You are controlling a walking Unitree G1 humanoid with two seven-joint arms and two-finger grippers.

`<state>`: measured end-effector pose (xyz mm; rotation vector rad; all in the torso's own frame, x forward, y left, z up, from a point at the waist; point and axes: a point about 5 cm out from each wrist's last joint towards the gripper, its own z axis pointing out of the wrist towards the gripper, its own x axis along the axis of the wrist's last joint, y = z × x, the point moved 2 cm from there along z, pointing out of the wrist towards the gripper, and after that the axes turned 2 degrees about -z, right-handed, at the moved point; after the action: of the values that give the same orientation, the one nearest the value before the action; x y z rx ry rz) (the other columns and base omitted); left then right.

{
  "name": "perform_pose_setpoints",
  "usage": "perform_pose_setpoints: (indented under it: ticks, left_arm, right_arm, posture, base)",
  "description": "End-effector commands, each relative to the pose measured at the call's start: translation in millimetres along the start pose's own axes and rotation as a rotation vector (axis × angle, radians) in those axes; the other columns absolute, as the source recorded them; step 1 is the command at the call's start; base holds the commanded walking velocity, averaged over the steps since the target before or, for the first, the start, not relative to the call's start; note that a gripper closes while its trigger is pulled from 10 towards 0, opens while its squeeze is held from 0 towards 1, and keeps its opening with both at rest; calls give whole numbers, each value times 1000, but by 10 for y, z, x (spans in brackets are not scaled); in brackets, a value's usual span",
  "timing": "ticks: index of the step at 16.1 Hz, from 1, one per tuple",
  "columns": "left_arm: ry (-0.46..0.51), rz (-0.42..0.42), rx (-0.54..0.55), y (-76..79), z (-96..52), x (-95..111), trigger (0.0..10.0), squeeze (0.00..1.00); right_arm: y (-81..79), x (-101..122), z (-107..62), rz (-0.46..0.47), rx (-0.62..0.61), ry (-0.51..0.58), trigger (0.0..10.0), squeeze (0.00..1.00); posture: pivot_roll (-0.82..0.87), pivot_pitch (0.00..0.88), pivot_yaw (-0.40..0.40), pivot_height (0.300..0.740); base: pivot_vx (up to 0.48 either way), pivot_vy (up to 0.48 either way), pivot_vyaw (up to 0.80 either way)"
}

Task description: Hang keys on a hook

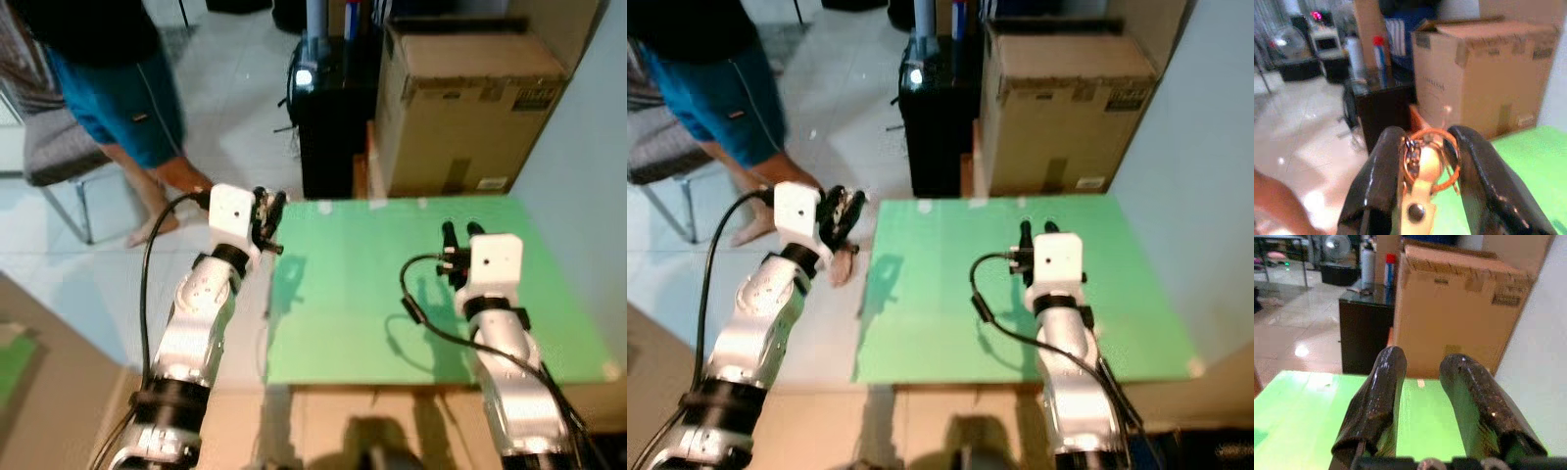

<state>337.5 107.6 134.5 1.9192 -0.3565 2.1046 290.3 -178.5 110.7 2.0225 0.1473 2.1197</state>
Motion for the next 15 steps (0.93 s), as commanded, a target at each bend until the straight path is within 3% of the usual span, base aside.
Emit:
perform_pose_setpoints:
  ticks: [1, 5, 15]
  left_arm:
    - [3, 22, -6, -23, 1, 28, 0, 0]
    - [4, 17, 5, -36, -5, 26, 0, 0]
    - [26, 44, -7, -33, -33, 60, 0, 0]
  right_arm:
    - [-16, 10, 3, 7, 0, 4, 10000, 0]
    - [-17, 14, 4, 7, -6, 9, 10000, 0]
    - [-56, -18, 59, -17, 23, -4, 10000, 0]
  posture:
    - [-225, 48, 61, 740]
    - [-222, 51, 63, 740]
    - [-197, 35, 56, 740]
  base:
    - [0, 476, 0]
    - [0, 460, 0]
    - [0, 0, 781]
